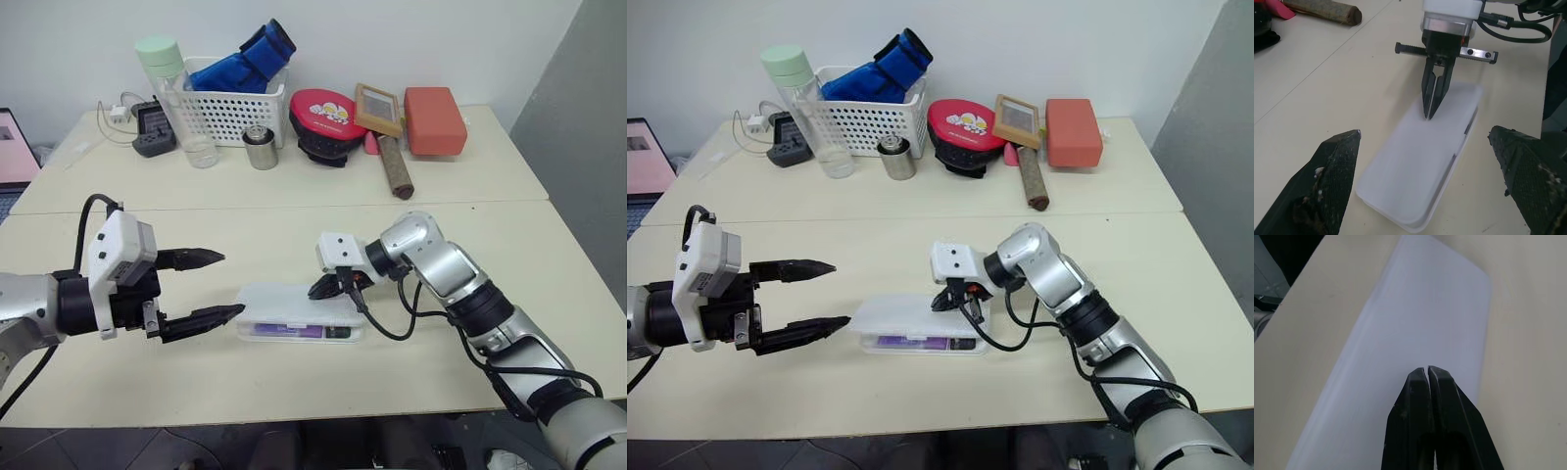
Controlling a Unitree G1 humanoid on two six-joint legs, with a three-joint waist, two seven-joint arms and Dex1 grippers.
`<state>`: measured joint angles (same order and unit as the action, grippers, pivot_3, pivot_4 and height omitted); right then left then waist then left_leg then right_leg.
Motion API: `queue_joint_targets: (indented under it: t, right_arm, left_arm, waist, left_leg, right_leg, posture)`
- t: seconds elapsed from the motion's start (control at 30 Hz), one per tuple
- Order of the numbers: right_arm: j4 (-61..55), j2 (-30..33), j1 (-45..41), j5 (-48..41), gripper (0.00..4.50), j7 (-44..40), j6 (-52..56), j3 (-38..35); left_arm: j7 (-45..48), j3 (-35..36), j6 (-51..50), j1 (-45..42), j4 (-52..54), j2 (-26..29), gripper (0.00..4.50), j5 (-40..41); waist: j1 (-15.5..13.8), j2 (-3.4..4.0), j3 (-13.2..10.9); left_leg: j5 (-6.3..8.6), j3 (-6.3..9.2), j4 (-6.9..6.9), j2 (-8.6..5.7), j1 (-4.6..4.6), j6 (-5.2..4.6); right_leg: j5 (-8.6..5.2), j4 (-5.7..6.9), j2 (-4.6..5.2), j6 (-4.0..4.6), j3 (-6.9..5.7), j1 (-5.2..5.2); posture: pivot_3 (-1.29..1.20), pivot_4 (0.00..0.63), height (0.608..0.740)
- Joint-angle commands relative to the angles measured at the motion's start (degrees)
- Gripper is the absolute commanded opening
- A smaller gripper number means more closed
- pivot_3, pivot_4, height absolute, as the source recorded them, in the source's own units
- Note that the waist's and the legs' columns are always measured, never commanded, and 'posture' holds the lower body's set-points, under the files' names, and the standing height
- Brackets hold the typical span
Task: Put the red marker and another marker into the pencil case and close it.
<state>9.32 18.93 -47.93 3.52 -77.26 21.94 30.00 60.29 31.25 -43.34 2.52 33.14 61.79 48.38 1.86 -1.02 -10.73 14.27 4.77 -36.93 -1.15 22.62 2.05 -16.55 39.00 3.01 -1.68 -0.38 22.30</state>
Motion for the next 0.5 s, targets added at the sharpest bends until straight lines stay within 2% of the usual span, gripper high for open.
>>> queue_joint_targets:
  t: [0.03,0.5]
  right_arm:
    - [-1.57,0.4,0.51,1.05,0.07,1.28,-1.02,1.3]
    - [-1.03,1.48,2.26,3.41,0.07,3.66,-1.85,4.11]
  left_arm:
    - [0.83,-0.13,0.51,-0.92,-0.32,1.17,4.5,-0.15]
    - [2.65,-2.34,0.65,-3.71,-1.94,2.49,4.5,-0.62]
  waist:
    - [0.02,0.0,0.0]
    - [0.06,-0.02,0.01]
  left_leg:
    - [0.0,-0.01,0.0,0.0,0.0,0.0]
    - [0.0,-0.02,0.0,0.04,-0.11,0.0]
  right_leg:
    - [0.0,0.0,0.0,0.0,0.01,0.0]
    - [0.0,0.03,-0.07,0.0,0.02,-0.06]
  posture:
    - [0.0,0.15,0.74]
    - [0.0,0.15,0.74]
